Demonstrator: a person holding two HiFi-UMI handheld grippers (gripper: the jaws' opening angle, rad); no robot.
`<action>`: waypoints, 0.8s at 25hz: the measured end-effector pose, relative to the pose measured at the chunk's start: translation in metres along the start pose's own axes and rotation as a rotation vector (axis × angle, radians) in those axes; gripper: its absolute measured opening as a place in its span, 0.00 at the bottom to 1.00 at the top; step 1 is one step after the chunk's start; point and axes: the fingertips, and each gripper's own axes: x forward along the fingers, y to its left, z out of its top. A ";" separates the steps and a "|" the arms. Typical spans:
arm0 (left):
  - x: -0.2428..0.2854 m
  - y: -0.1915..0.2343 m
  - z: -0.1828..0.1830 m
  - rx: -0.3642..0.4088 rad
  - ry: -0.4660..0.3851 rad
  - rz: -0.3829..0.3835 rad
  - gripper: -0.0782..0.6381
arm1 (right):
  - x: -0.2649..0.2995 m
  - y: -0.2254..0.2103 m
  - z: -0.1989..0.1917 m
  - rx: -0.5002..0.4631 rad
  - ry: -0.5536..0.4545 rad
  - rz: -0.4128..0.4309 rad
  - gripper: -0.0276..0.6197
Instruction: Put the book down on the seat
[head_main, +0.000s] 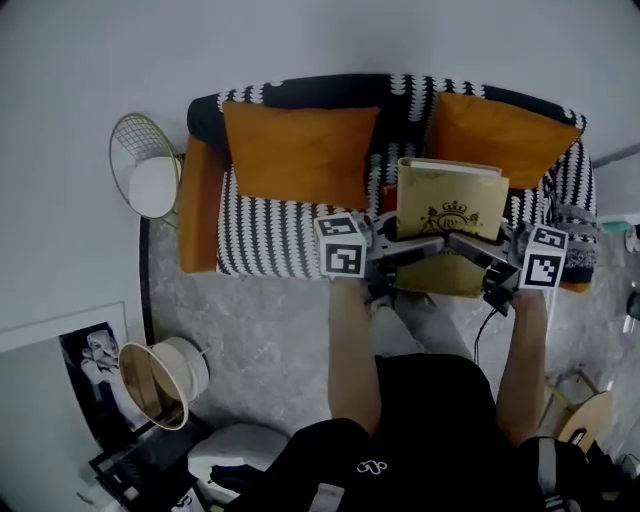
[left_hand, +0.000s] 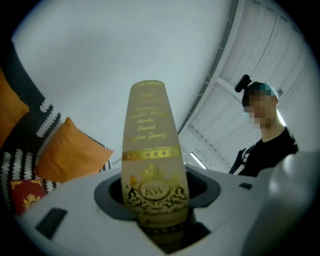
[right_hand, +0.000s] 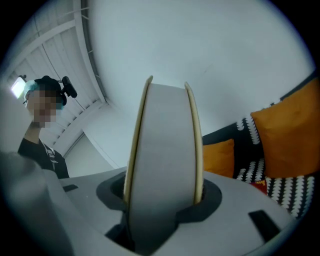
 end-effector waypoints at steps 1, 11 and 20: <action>0.001 0.008 -0.005 -0.014 0.003 0.009 0.45 | -0.001 -0.008 -0.004 0.016 0.001 0.003 0.39; 0.003 0.064 -0.064 -0.171 -0.033 0.068 0.44 | -0.007 -0.069 -0.057 0.111 0.047 0.044 0.43; -0.024 0.105 -0.091 -0.311 -0.171 0.110 0.44 | -0.015 -0.104 -0.094 0.148 0.085 0.055 0.47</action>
